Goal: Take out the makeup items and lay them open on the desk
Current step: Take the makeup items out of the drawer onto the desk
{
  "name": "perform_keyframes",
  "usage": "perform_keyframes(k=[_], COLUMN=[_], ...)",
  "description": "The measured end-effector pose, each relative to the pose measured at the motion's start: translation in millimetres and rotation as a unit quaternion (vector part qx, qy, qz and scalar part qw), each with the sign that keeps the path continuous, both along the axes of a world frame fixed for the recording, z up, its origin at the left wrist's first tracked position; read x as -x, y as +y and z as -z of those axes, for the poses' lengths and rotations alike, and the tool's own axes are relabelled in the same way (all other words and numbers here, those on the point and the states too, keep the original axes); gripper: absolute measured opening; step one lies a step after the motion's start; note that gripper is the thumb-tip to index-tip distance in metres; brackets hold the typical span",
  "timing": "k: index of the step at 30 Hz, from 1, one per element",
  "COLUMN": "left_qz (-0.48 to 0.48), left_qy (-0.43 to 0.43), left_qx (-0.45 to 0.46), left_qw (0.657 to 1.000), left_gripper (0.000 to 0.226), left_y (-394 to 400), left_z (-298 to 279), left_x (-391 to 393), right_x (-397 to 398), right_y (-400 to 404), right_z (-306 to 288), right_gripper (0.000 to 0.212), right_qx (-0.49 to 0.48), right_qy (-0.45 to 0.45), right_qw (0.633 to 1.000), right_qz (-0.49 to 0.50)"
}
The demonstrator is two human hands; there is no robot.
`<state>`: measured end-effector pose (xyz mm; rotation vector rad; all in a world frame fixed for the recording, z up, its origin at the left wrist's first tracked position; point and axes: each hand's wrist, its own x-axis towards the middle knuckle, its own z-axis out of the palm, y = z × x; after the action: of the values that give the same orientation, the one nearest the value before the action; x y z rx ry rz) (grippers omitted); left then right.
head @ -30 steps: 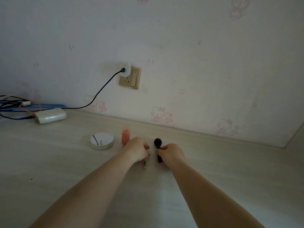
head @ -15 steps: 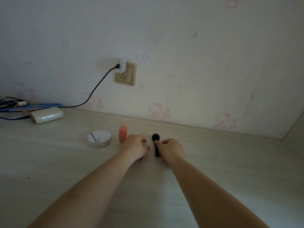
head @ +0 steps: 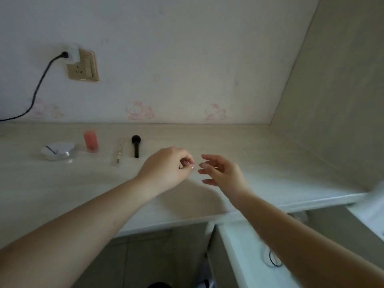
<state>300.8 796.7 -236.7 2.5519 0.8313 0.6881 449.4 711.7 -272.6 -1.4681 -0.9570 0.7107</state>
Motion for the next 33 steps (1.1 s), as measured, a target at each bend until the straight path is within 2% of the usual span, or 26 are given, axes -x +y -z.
perform_keyframes(k=[5, 10, 12, 16, 18, 21, 23, 25, 26, 28, 33], left_qz=[0.110, 0.244, 0.283, 0.343, 0.360, 0.356, 0.339, 0.322, 0.316, 0.311, 0.322], left_qy=[0.024, 0.113, 0.170, 0.291, 0.349, 0.445, 0.504, 0.544, 0.554, 0.560, 0.544], left_qx=[-0.015, -0.002, -0.005, -0.028, -0.038, -0.053, -0.075, -0.093, -0.096, -0.093, -0.096], left_qw=[0.993, 0.963, 0.944, 0.893, 0.864, 0.820, 0.791, 0.769, 0.764, 0.762, 0.769], left_gripper=[0.009, 0.015, 0.018, 0.027, 0.031, 0.043, 0.051, 0.055, 0.056, 0.056, 0.047], left_y=[-76, -165, -189, -226, -238, -247, -248, -248, -248, -251, -260], left_z=[-5, 28, 45, 82, 99, 118, 127, 133, 136, 141, 150], left_x=[-45, -97, -109, -127, -132, -133, -132, -130, -129, -127, -128], right_x=[-38, -77, -91, -112, -117, -121, -123, -124, -124, -124, -123], right_y=[-106, -207, -227, -252, -255, -252, -248, -243, -240, -235, -231], right_z=[-5, 34, 47, 71, 87, 102, 103, 106, 107, 109, 118], right_gripper=[0.024, 0.022, 0.030, 0.055, 0.057, 0.049, 0.040, 0.017, 0.017, 0.032, 0.034], right_qx=[0.001, 0.110, 0.229, 0.463, 0.525, 0.567, 0.581, 0.596, 0.604, 0.625, 0.635], right_qy=[-0.054, -0.173, -0.253, -0.351, -0.393, -0.418, -0.416, -0.417, -0.412, -0.398, -0.386], right_qw=[0.998, 0.972, 0.935, 0.814, 0.754, 0.706, 0.694, 0.680, 0.676, 0.664, 0.661], right_qz=[0.040, 0.114, 0.100, 0.005, -0.042, -0.079, -0.087, -0.093, -0.093, -0.100, -0.101])
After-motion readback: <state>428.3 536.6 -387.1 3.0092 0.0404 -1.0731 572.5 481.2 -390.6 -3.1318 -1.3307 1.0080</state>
